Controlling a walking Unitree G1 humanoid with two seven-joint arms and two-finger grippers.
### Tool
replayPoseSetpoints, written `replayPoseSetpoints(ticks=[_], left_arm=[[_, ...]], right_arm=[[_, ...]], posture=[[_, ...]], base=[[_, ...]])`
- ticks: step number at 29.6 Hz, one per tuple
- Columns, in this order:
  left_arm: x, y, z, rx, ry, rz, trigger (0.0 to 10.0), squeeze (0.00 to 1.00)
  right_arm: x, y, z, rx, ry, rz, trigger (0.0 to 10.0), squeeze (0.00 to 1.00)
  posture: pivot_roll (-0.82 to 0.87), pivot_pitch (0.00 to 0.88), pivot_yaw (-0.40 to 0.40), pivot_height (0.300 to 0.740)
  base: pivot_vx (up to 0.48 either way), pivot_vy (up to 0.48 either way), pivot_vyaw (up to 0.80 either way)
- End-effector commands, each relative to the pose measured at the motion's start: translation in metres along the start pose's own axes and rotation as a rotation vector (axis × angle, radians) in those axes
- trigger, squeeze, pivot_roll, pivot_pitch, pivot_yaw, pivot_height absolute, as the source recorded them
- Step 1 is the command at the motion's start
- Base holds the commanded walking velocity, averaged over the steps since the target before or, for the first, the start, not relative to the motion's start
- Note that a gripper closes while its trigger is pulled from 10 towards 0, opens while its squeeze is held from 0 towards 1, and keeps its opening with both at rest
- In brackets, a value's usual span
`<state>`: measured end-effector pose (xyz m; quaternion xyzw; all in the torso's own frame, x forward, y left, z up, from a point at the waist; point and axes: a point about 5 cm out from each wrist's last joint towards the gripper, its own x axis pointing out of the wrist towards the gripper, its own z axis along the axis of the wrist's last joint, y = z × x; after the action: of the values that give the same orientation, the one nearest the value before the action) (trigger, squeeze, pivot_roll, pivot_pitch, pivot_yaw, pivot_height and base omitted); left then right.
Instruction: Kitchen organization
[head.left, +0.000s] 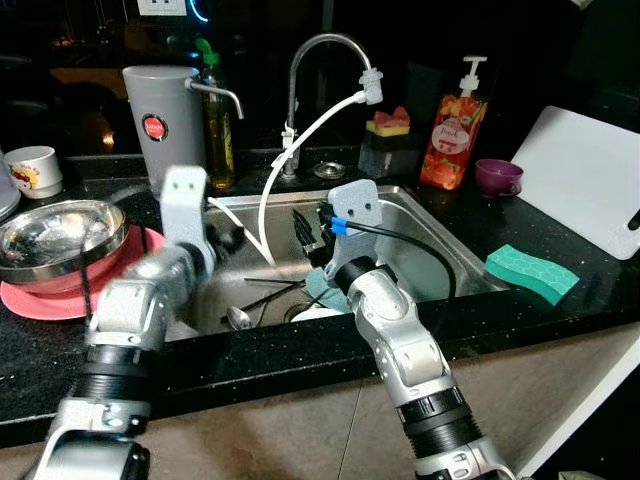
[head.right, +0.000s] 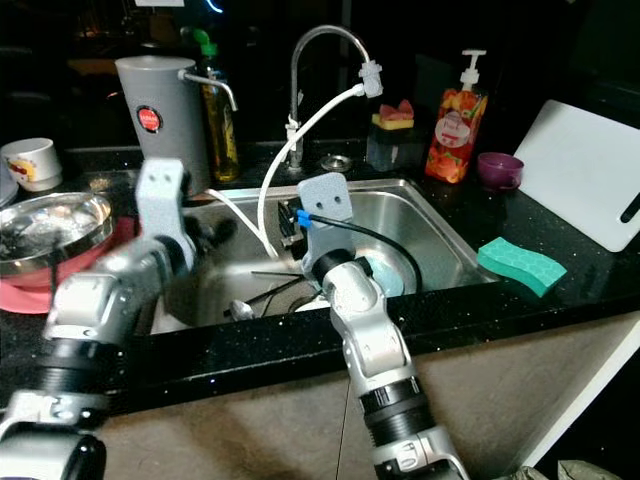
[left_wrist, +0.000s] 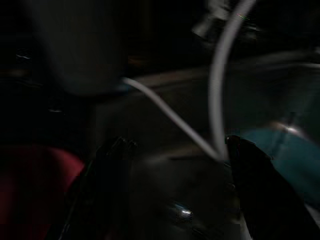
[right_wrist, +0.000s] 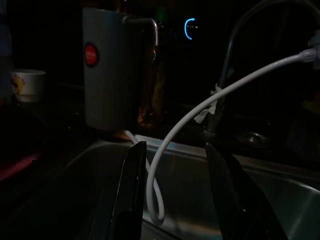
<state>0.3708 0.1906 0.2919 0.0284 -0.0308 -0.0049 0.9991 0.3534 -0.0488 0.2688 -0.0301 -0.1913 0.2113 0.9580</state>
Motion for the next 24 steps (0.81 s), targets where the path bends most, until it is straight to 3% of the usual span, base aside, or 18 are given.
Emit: replayPoseSetpoints(ticks=[1,3,6,9,24], left_arm=[[-0.001,0.0,0.003,0.02,-0.001,0.015,10.0,0.0],[-0.003,0.007,0.005,-0.012,0.005,0.06,10.0,0.0],[0.001,0.023,-0.012,-0.126,0.1,0.137,10.0,0.0],[0.003,0.028,-0.02,-0.196,0.132,0.147,10.0,0.0],[0.012,0.036,-0.043,-0.347,0.251,0.187,10.0,0.0]], right_arm=[[-0.001,0.001,0.001,0.016,-0.003,0.007,10.0,0.0],[0.0,0.003,0.001,0.022,-0.007,0.015,10.0,0.0],[0.002,0.007,0.001,0.029,-0.01,0.027,10.0,0.0],[0.003,0.007,0.002,0.03,-0.012,0.031,10.0,0.0],[0.001,0.004,0.002,0.028,-0.011,0.018,10.0,0.0]], posture=[[0.15,0.07,-0.031,0.74],[0.17,0.072,-0.04,0.74],[0.17,0.071,-0.042,0.74],[0.17,0.069,-0.045,0.74],[0.15,0.067,-0.037,0.74]], base=[[0.0,0.0,0.0],[0.0,0.0,0.0],[0.0,0.0,0.0],[0.0,0.0,0.0],[0.0,0.0,0.0]])
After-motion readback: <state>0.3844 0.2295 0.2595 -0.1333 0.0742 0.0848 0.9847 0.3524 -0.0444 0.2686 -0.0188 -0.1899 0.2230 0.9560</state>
